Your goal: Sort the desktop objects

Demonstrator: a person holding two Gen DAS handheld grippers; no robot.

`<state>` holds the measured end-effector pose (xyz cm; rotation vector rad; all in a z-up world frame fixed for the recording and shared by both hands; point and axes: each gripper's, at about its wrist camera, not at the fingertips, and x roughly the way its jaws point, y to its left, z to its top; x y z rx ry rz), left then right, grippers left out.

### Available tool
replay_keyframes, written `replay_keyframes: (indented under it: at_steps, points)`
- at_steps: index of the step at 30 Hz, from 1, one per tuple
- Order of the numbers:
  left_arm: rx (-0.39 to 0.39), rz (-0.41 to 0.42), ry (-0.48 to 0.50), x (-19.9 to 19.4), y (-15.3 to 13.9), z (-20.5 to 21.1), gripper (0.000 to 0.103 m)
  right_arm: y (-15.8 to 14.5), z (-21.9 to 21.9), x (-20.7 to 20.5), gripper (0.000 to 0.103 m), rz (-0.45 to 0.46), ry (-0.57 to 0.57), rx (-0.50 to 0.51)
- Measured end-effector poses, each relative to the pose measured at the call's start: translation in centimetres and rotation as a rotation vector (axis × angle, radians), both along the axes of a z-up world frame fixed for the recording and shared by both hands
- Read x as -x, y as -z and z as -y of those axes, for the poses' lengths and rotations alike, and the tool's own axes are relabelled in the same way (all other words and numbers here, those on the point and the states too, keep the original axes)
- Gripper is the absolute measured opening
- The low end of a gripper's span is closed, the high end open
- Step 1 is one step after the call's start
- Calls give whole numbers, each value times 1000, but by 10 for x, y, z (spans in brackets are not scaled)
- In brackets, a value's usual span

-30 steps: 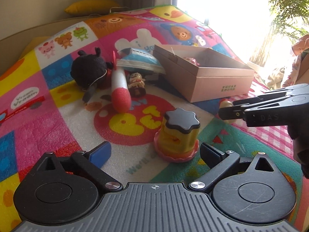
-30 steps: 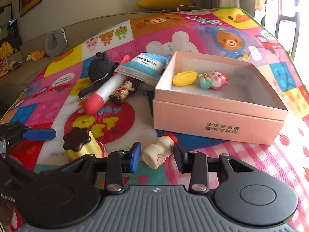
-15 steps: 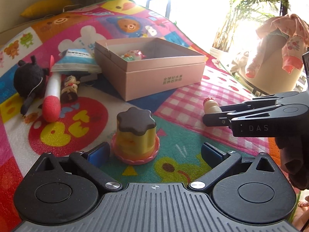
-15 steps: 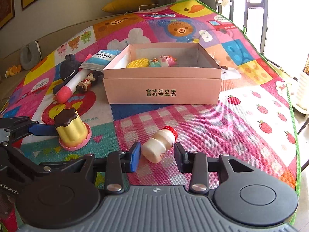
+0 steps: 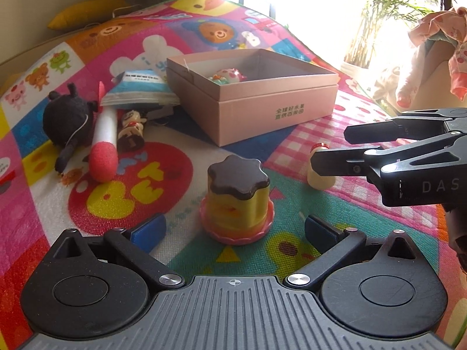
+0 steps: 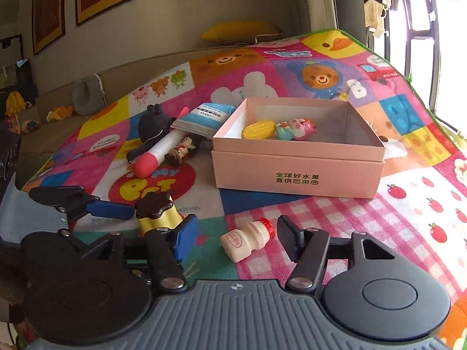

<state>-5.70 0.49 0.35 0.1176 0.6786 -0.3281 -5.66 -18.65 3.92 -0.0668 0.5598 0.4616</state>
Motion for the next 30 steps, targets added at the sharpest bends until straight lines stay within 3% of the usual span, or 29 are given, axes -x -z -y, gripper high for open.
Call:
replay_keyframes:
  at_steps: [4,17,20,24,30]
  points:
    - [1,0,0,0,0,0,103,5,4,-6,66,4,-1,72]
    - [12,1,-57,-2,-1,-5,103,7,33,-10,66,-56,87,1]
    - [10,-1,-90,-3,-2,-8,103,11,35,-12,66,-57,116,54]
    - [4,-4,-133,-6,-2,-12,103,19,24,-11,66,-77,75,112]
    - [-5,-9,-173,-8,-2,-20,103,18,-5,-5,66,-23,3,132]
